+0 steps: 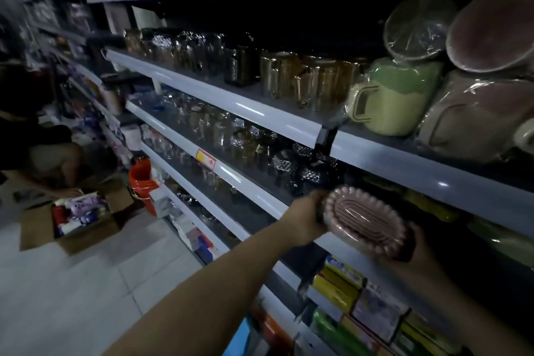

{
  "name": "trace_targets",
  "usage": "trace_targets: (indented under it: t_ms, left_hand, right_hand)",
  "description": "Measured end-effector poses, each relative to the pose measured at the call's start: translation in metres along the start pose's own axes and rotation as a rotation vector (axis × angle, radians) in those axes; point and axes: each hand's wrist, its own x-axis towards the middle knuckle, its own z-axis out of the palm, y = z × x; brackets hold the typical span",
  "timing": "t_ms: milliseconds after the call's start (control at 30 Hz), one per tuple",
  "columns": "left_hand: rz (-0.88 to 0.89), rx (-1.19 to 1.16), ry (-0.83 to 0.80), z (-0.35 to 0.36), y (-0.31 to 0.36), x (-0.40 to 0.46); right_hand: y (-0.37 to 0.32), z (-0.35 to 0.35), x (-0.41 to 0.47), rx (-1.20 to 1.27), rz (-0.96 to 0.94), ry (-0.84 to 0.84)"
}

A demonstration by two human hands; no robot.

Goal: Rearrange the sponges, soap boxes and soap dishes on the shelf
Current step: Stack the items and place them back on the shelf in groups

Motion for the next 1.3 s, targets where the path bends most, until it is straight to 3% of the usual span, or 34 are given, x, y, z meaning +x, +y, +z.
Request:
trace_targets:
  t_ms: [133, 400, 700, 800, 933, 1000, 1133, 1300]
  left_hand:
    - [-0.042, 0.038, -0.133, 0.017, -0.009, 0.033]
    - [-0.048, 0.136, -0.208, 0.047, -0.026, 0.083]
    - [-0.139, 0.206, -0.29, 0.049, -0.021, 0.067]
    - [-0.19, 0.223, -0.329, 0.044, -0.011, 0.056]
    - [-0.191, 0.313, -0.111, 0.022, 0.002, 0.022]
    - [-0.19, 0.392, 0.003, 0.007, 0.007, -0.001]
    - [-0.332, 0.448, 0.11, -0.025, 0.0, -0.055]
    - [-0.537, 0.514, 0.209, -0.049, -0.026, -0.145]
  right_hand:
    - [0.01, -0.006, 0.03, 0.03, 0.084, 0.012]
    - [0.033, -0.011, 0.059, -0.038, 0.151, 0.07]
    - [0.03, -0.003, 0.054, -0.117, 0.24, 0.111]
    - [0.012, 0.001, 0.055, 0.03, 0.296, 0.045]
    - [-0.005, 0.013, 0.038, -0.125, 0.085, 0.012]
    - [-0.009, 0.019, 0.026, -0.425, -0.066, 0.006]
    - [-0.024, 0.047, 0.003, -1.038, -0.392, -0.167]
    - [-0.038, 0.108, -0.036, -1.177, -0.68, -0.428]
